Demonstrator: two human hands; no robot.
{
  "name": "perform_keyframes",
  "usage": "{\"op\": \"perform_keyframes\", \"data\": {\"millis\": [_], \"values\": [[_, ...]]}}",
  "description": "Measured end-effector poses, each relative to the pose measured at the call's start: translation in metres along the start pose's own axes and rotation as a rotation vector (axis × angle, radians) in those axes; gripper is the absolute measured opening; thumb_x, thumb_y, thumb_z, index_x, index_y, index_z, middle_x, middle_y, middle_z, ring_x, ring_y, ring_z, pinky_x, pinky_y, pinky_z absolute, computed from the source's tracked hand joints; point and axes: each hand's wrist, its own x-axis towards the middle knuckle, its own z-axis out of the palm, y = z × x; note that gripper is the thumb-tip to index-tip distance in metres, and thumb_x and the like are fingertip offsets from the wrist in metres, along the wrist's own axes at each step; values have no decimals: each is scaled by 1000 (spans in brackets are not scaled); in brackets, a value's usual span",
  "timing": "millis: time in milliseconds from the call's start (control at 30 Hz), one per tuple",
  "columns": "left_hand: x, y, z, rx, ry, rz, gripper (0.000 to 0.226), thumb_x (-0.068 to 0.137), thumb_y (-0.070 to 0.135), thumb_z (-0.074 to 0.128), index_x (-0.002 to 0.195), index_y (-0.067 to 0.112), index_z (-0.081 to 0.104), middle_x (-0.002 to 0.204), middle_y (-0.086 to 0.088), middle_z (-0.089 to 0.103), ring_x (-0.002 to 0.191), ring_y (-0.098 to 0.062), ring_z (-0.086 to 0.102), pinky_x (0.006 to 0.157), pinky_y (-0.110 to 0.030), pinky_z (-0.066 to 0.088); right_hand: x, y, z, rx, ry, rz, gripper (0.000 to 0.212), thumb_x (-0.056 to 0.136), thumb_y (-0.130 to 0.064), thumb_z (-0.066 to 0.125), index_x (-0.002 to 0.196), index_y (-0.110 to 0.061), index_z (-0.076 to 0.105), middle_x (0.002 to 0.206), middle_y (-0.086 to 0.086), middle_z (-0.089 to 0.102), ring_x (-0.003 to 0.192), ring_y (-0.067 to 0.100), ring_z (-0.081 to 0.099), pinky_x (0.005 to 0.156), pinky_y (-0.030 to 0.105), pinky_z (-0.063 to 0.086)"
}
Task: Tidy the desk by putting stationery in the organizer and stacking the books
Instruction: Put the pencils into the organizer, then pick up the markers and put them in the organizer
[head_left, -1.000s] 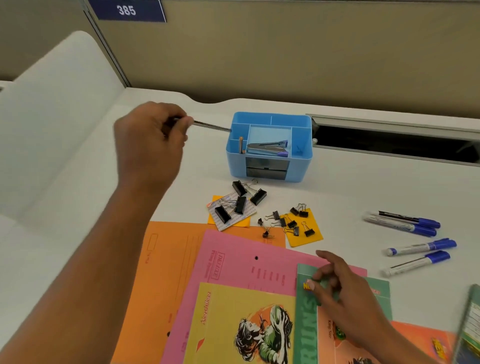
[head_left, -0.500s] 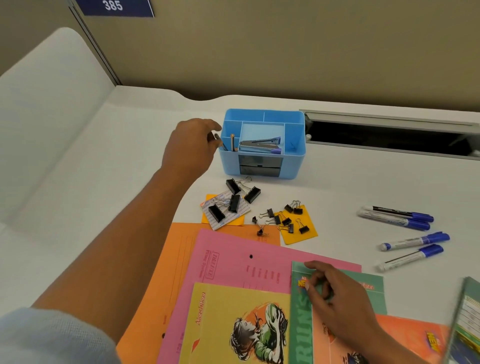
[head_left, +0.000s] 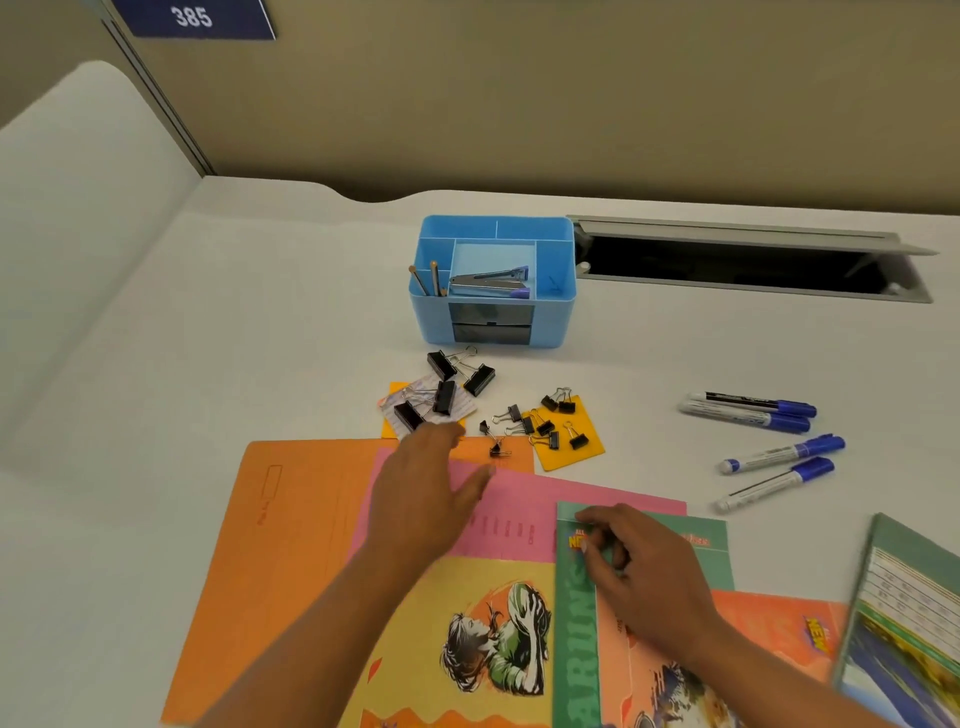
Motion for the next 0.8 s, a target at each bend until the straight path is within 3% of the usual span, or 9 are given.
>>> {"op": "perform_keyframes", "data": {"millis": [167,300,533,700,800], "values": [[-39,-5,40,146,36,126,49,90,58,48,117,18,57,128,-2,55,121,-24,50,99,-42,43,-1,0,1,3,0,-13,31,87,-31,61,118,-36,57,82,-24,53,70,-9,49,59,4,32],[-49,-8,54,199,50,171,51,92,56,48,125,17,54,141,-5,48,135,-25,39,110,-45,35,-1,0,2,-35,7,-33,30,88,-35,55,117,-32,59,84,-22,52,67,-11,46,61,3,29],[-49,-7,53,196,48,156,52,93,54,44,127,16,53,142,-6,48,137,-24,38,112,-45,32,-1,0,3,-64,22,-66,15,88,-32,58,98,-28,68,89,-15,61,75,1,53,63,19,47],[-49,-9,53,200,38,151,54,94,55,41,129,16,53,142,-5,47,137,-24,37,113,-44,30,4,-3,-22,87,-97,111,16,89,-22,62,104,-27,66,90,-20,59,79,-3,55,69,10,40],[-48,-10,53,191,41,163,55,93,56,40,127,15,53,141,-6,48,136,-25,38,112,-44,31,11,14,-52,115,81,296,9,85,-16,67,90,-23,68,84,-13,65,75,0,59,69,16,46]]}}
